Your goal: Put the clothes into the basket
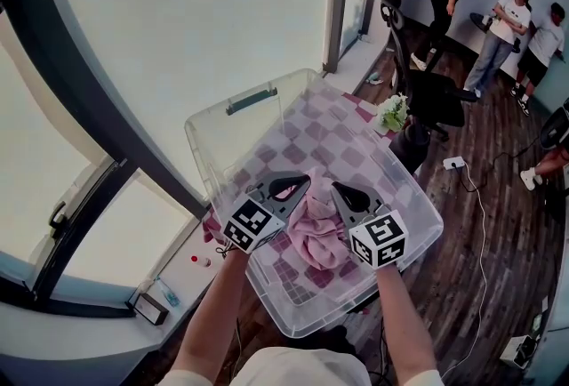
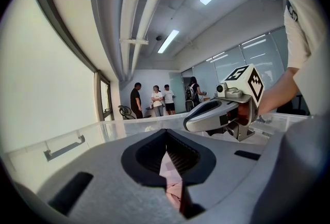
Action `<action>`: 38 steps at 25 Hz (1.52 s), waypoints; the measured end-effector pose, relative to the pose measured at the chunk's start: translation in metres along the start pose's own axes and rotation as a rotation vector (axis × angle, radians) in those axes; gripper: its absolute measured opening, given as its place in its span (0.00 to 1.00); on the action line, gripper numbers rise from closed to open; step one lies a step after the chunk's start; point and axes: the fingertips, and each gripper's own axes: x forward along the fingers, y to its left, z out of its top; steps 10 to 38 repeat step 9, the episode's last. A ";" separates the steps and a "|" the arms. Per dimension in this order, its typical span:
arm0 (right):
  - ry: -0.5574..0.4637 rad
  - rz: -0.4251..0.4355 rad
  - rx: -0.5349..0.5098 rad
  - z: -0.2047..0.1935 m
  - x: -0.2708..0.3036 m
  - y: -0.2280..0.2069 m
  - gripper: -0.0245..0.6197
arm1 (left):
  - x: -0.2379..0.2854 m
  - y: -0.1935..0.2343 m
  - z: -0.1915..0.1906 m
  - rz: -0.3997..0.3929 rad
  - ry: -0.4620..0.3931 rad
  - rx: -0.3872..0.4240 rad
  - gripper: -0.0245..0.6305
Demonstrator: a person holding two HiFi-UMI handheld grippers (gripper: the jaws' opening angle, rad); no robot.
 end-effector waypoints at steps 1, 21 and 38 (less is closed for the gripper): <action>0.005 0.001 -0.005 -0.001 0.001 0.000 0.06 | 0.000 0.000 -0.001 0.000 0.002 0.000 0.06; 0.024 0.007 -0.016 -0.004 0.003 0.003 0.06 | 0.000 0.000 -0.001 -0.006 0.005 0.007 0.06; 0.024 0.007 -0.016 -0.004 0.003 0.003 0.06 | 0.000 0.000 -0.001 -0.006 0.005 0.007 0.06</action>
